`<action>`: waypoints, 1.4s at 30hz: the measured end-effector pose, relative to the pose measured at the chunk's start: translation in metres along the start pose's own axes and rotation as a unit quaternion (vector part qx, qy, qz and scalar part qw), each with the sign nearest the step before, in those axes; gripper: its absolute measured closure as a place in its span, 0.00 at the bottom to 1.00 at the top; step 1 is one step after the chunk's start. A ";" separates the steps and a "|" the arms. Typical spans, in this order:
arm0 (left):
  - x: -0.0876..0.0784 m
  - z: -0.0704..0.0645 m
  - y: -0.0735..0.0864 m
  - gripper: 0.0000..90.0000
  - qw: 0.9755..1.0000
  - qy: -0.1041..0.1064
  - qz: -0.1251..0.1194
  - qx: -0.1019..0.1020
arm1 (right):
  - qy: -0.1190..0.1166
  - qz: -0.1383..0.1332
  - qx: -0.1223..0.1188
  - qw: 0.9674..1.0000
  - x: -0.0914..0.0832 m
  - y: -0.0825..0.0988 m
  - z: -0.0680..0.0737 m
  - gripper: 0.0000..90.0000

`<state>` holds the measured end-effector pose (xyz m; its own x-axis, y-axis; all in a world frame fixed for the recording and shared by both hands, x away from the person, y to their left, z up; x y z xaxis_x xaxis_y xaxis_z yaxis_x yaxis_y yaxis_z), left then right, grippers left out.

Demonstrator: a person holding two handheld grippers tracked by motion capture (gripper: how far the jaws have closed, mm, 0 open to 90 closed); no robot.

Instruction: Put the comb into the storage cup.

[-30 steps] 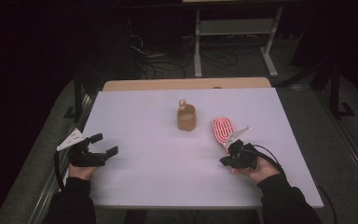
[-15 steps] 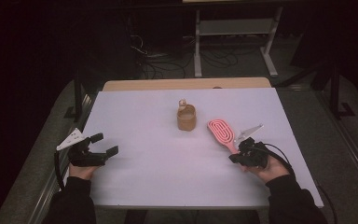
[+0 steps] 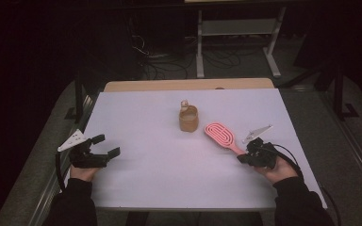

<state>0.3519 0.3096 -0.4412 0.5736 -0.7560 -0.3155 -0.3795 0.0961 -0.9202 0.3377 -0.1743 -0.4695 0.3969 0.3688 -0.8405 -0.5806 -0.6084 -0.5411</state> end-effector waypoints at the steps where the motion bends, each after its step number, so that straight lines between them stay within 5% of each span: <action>1: 0.000 0.000 0.000 0.00 1.000 0.000 0.000 0.000 | 0.002 -0.003 -0.001 1.000 -0.001 0.001 -0.002 0.99; 33: 0.002 -0.001 0.001 0.00 1.000 0.004 0.005 0.004 | 0.020 -0.034 0.058 0.998 -0.023 0.015 -0.034 0.97; 42: 0.001 0.000 0.000 0.00 1.000 0.000 0.004 0.003 | 0.001 -0.046 0.055 0.997 -0.028 0.007 -0.032 0.82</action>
<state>0.3526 0.3087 -0.4420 0.5701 -0.7553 -0.3234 -0.3808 0.1059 -0.9186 0.3457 -0.2110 -0.4490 0.4540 0.4185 -0.7866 -0.6162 -0.4901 -0.6165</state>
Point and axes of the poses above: each handheld gripper's, and its own axes: x roughly forward along the jaws, y roughly out of its underside, z roughly to its left, the point moved 6 cm from there along x, roughly forward along the jaws, and after that the axes turned 7 degrees about y, right-handed, at the moved point
